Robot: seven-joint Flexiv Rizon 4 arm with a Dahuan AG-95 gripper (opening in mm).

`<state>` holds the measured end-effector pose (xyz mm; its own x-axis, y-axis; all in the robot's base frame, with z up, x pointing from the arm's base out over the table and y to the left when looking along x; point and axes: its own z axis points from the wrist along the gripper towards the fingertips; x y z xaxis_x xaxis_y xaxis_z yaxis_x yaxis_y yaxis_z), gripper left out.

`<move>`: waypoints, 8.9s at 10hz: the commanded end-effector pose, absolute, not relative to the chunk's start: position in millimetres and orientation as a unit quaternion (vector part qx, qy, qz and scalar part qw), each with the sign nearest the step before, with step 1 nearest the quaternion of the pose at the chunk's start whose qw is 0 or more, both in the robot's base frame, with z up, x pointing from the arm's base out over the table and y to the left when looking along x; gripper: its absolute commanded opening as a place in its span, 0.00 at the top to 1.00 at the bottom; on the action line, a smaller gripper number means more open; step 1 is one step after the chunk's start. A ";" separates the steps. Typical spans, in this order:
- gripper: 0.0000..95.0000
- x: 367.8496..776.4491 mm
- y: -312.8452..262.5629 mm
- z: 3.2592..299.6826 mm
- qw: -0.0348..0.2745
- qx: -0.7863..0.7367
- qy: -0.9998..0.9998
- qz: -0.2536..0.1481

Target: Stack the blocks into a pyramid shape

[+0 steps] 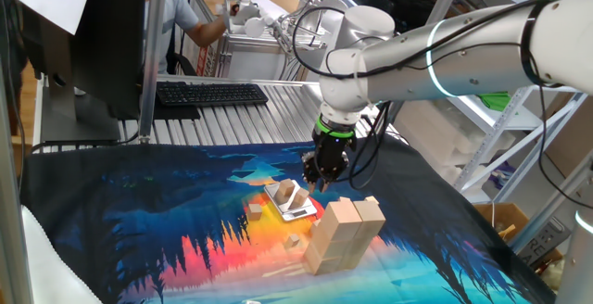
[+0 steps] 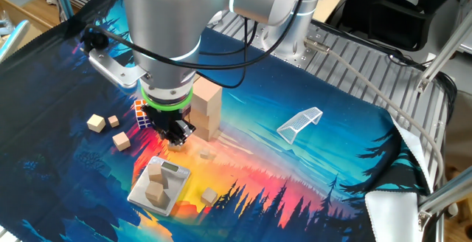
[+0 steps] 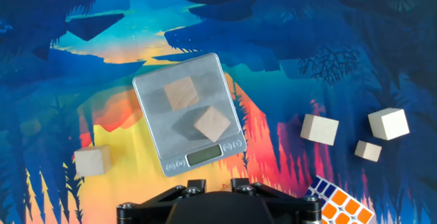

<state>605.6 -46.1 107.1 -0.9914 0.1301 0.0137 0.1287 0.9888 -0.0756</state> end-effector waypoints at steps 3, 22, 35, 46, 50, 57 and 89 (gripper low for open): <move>0.80 605.3 -46.3 107.5 0.023 -0.078 -0.996 0.038; 0.80 600.3 -66.4 99.3 0.014 -0.067 -0.997 0.039; 0.60 576.6 -62.0 52.9 0.012 -0.059 -0.997 0.042; 0.40 574.2 -60.9 29.8 0.026 0.059 -0.995 0.080; 0.40 571.3 -61.8 21.4 0.026 0.067 -0.994 0.079; 0.60 557.7 -66.5 15.3 0.034 0.072 -0.993 0.082; 0.40 569.3 -57.1 15.4 -0.008 -0.039 -0.997 0.061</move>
<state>569.1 -57.1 15.2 -0.9969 0.0764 -0.0209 0.0784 0.9896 -0.1208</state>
